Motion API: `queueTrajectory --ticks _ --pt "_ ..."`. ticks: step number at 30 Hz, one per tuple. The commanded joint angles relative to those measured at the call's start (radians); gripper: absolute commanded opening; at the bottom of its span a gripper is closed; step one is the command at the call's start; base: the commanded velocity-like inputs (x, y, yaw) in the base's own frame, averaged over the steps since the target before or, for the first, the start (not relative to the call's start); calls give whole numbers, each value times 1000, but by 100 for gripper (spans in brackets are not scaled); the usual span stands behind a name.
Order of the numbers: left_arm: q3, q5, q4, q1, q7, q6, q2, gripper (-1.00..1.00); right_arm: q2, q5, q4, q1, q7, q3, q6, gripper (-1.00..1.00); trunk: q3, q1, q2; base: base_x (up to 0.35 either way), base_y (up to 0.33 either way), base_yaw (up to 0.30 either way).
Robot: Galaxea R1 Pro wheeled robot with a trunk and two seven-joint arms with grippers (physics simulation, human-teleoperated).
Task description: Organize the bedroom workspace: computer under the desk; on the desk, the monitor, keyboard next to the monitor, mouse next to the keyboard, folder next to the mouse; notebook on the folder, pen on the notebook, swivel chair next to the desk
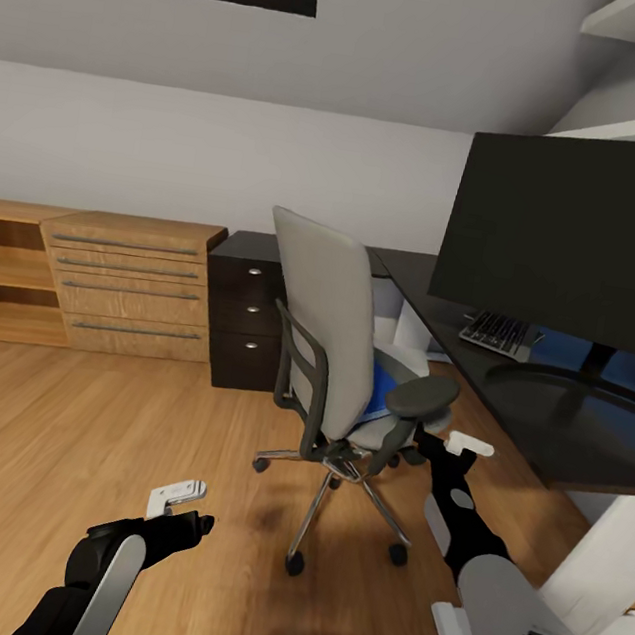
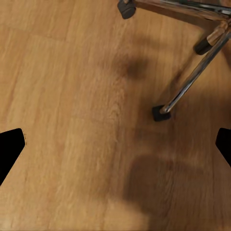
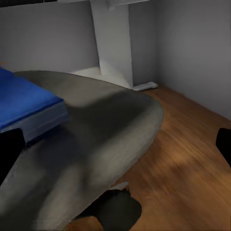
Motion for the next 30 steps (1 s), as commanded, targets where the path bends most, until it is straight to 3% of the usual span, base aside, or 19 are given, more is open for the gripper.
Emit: queueTrajectory --ticks 1,7,30 --pt "1 10 -1 -1 9 3 0 100 4 4 1 -1 -1 -2 -3 100 0 0 0 0 0 176" --pt "1 10 -1 0 9 3 -1 100 35 9 1 -1 -1 -3 -5 100 6 0 0 0 0 195" --pt "-1 12 7 0 7 3 -1 100 47 9 3 -1 -1 -3 -5 100 31 0 0 0 0 204"
